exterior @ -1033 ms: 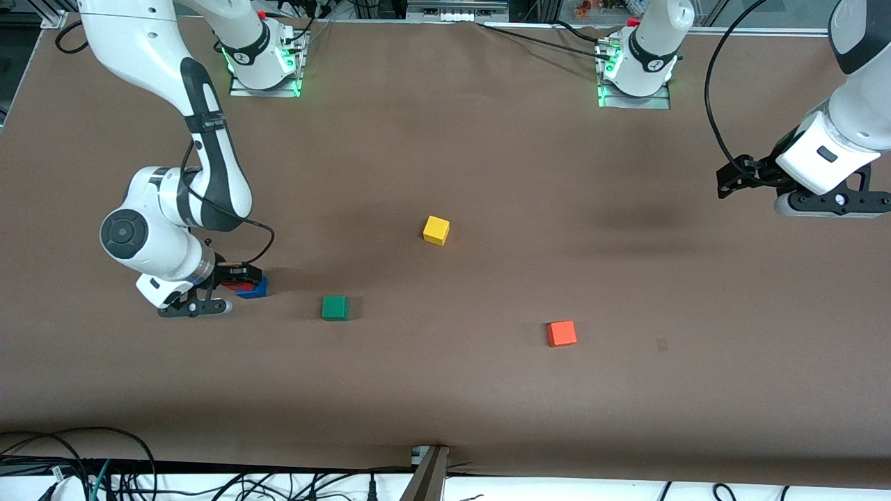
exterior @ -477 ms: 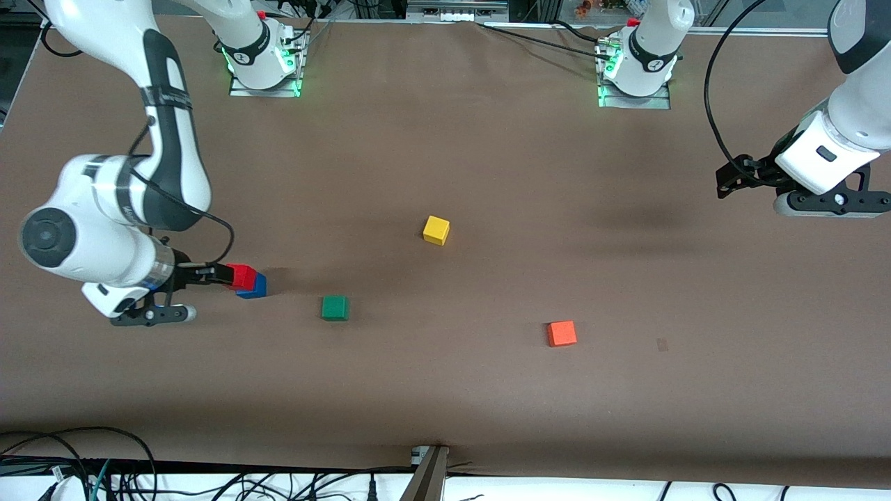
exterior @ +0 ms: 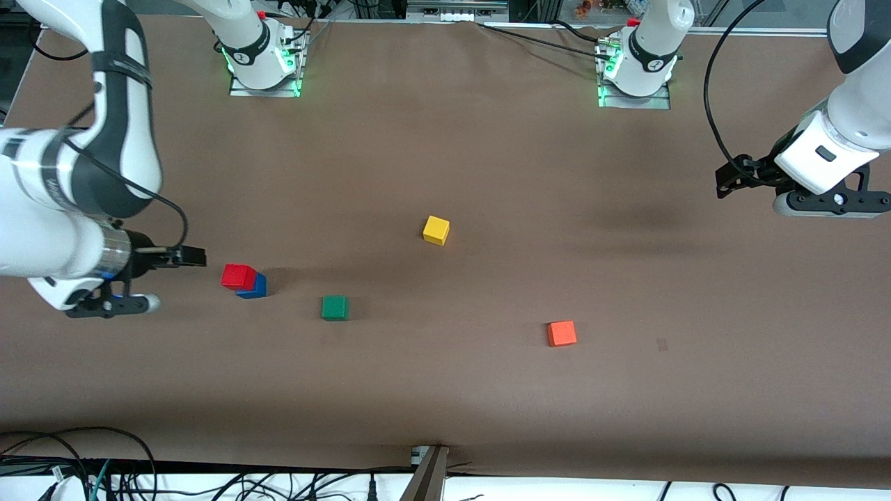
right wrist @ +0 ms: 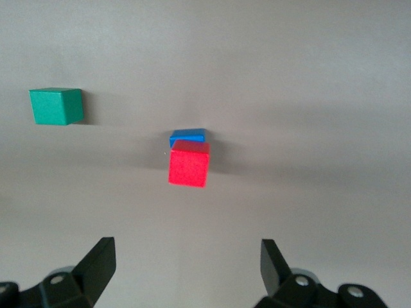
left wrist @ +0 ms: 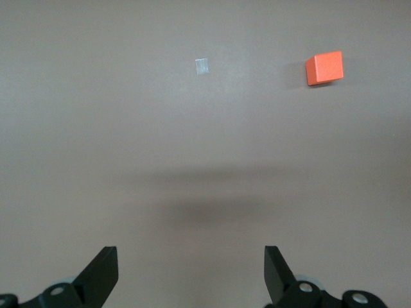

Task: Pass red block to right arm, stack on blue
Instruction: 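Open the right gripper and lift it away from the stack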

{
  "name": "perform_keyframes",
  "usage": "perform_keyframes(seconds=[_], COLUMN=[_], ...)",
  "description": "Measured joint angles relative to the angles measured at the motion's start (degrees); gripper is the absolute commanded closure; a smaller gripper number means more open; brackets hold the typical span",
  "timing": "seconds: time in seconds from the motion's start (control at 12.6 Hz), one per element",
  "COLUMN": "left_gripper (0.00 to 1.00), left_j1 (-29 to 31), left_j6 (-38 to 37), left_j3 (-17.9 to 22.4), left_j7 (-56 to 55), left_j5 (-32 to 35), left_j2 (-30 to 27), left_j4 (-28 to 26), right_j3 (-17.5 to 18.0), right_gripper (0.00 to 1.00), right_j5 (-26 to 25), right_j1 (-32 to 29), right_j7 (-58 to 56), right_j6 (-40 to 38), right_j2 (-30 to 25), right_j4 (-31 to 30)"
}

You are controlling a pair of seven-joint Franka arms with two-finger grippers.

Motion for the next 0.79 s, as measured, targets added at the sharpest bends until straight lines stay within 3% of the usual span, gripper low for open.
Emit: perform_keyframes(seconds=[0.08,0.4,0.79], left_gripper=[0.0,0.0,0.0], left_j1=[-0.01,-0.02,-0.02], left_j6=[0.0,0.0,0.0], left_j3=[-0.09,-0.33,-0.35], left_j7=[0.0,0.0,0.0], left_j5=[0.0,0.0,0.0], left_j2=[0.0,0.0,-0.01], left_j4=[0.01,0.03,0.06], right_j3=[1.06,14.06,21.47], right_gripper=[0.0,0.0,0.0], right_j5=[-1.59,-10.86,-16.12], right_j1=[-1.28,-10.31,-17.18], right_j7=[-0.05,1.65,2.94], right_j6=[-1.05,-5.24,-5.66], right_j2=[-1.54,-9.35,-19.75], right_j4=[0.31,-0.4,-8.14])
